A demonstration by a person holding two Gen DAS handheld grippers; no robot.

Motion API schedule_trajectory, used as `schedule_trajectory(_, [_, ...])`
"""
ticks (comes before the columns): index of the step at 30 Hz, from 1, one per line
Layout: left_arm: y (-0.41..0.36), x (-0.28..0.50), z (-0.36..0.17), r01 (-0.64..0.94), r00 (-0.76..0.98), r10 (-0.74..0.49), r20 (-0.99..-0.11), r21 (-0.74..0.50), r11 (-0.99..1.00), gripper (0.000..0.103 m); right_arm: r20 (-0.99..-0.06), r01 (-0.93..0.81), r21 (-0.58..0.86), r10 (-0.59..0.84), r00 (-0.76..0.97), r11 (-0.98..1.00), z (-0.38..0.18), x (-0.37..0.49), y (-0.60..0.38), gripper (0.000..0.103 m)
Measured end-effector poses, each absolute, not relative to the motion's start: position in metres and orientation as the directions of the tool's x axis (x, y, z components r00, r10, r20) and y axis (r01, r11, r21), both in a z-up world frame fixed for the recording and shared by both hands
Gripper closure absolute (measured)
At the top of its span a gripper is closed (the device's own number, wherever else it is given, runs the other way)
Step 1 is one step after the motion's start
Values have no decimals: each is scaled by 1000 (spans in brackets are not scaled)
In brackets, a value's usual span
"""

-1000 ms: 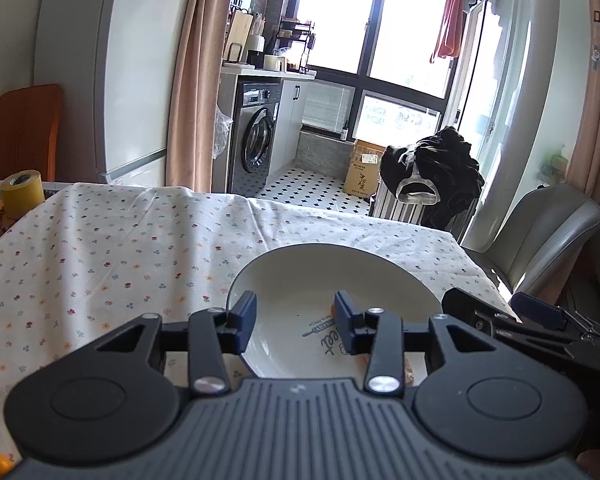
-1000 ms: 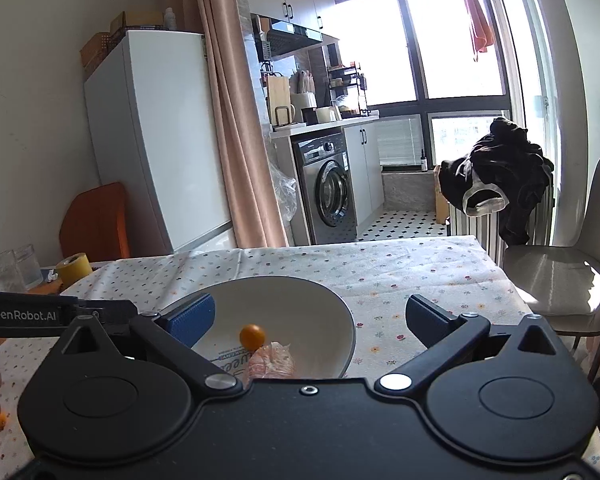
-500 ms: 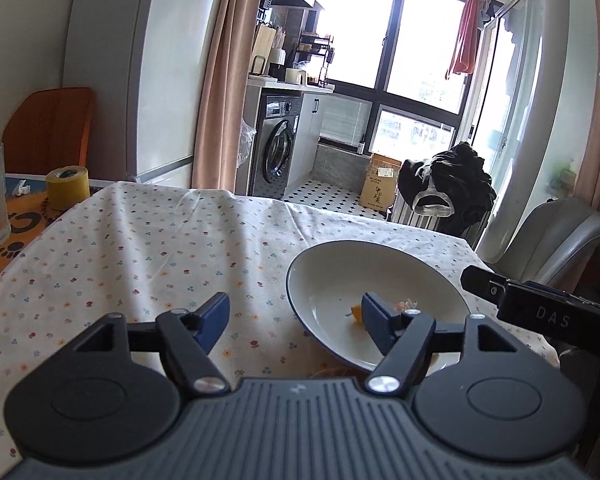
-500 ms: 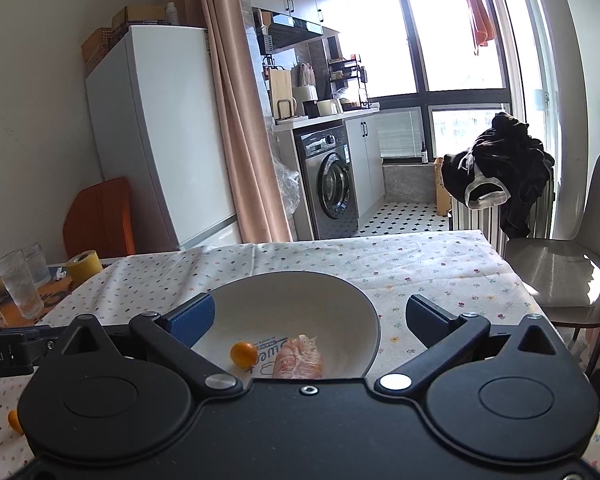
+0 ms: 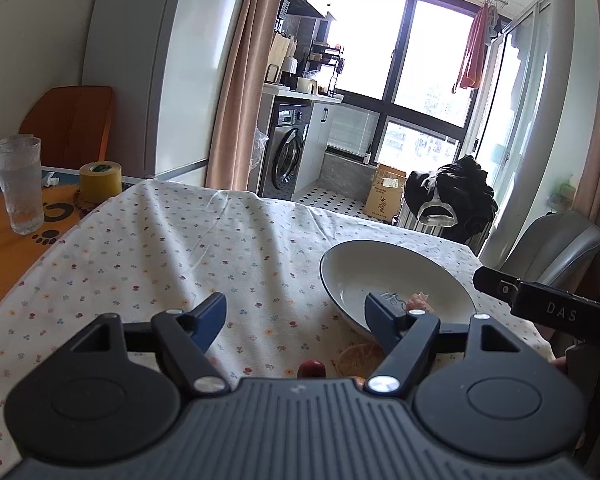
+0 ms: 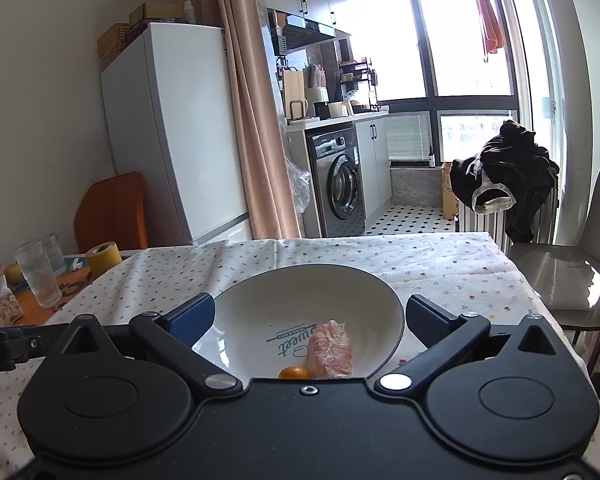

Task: Organize fruits
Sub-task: 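Withdraw both open tools from the bowl back toward the remaining fruit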

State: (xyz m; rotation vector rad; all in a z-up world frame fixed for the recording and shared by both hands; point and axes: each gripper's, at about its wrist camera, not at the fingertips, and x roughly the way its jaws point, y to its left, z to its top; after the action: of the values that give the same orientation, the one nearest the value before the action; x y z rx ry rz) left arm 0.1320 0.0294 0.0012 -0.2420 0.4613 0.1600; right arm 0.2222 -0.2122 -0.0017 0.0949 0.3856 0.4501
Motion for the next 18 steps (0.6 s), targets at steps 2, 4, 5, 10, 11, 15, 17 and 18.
schedule_trajectory(2, [32,125,1,-207,883,99,-459,-191,959,28,-340,-419,165,450,826,893,0,217,-209,0])
schedule_trajectory(4, [36,120,1,-206,881,99,-464,-187,960,28,-336,-434,160,462,820,887,2,211,-206,0])
schedule_trajectory(5, [37,117,1,-207,879,99,-467,-186,960,28,-336,-446,164,475,813,880,4,207,-204,0])
schedule_trajectory(10, [45,104,-1,-216,870,102,-482,-187,958,25,-335,-468,187,504,796,864,9,197,-200,0])
schedule_trajectory(11, [48,100,-1,-218,869,105,-483,-184,958,24,-334,-472,186,507,794,862,9,194,-199,0])
schedule_trajectory(15, [54,90,-1,-225,864,109,-491,-184,957,17,-332,-500,176,529,781,848,9,184,-194,0])
schedule_trajectory(17, [56,86,-1,-221,865,102,-491,-190,957,14,-329,-509,167,535,778,844,10,179,-192,0])
schedule_trajectory(18, [57,84,-1,-218,865,98,-492,-192,957,13,-327,-514,164,538,777,842,10,177,-191,0])
